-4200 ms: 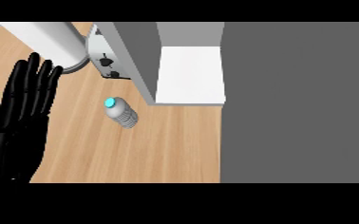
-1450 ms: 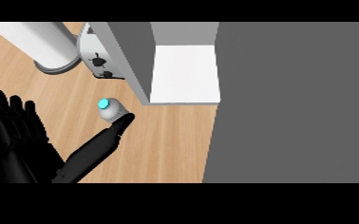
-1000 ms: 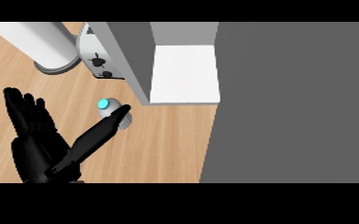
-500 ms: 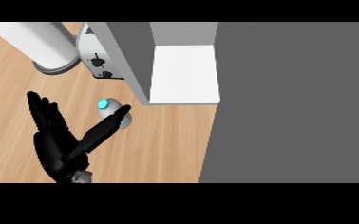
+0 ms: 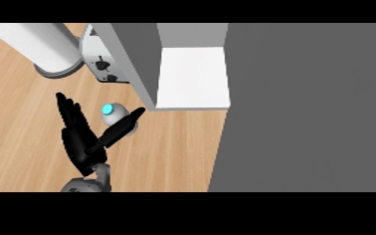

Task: Pick up the bottled water, place it into the cabinet and close the cabinet

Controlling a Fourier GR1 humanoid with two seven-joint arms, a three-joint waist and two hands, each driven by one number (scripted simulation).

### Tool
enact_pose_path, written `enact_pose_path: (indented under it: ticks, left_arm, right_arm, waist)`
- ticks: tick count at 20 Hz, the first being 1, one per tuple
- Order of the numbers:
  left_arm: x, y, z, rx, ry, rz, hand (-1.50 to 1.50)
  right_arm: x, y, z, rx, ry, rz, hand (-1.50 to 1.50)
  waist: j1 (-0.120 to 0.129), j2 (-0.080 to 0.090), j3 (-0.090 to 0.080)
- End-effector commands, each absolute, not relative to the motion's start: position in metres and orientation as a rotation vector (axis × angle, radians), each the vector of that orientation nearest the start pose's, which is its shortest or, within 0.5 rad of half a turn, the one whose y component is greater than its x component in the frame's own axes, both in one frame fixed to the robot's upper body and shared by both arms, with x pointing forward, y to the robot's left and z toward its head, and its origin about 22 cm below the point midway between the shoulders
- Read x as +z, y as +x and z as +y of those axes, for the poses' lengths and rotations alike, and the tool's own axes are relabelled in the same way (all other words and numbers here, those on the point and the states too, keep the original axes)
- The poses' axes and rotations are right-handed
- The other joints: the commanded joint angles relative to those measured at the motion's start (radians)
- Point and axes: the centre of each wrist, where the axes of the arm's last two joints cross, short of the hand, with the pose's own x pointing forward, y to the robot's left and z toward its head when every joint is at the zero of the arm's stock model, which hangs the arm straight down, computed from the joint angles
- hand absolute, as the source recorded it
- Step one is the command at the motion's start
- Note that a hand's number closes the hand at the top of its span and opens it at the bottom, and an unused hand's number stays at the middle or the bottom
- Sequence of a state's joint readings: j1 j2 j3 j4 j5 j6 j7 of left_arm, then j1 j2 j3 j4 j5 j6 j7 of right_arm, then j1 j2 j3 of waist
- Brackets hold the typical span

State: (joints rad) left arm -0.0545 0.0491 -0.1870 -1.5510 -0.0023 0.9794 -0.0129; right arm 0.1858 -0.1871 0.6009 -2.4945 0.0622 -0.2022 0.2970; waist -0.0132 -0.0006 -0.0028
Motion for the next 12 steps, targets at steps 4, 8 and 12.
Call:
enact_pose_path:
  ticks: [4, 8, 12]
  left_arm:
    - [-0.032, 0.265, 0.192, 0.58, 0.598, -1.554, -1.5]
    - [-0.061, 0.257, 0.201, 0.577, 0.599, -1.54, -1.5]
    - [-0.06, 0.265, 0.183, 0.587, 0.602, -1.534, -1.5]
  right_arm:
    - [0.184, 0.09, -0.17, 0.234, 0.291, -2.007, -1.5]
    - [0.184, 0.092, -0.168, 0.209, 0.286, -2.002, -1.5]
    - [0.187, 0.092, -0.163, 0.221, 0.299, -1.994, -1.5]
  waist:
    - [-0.003, 0.0, 0.001]
    - [0.0, 0.0, 0.0]
    - [0.003, -0.001, 0.001]
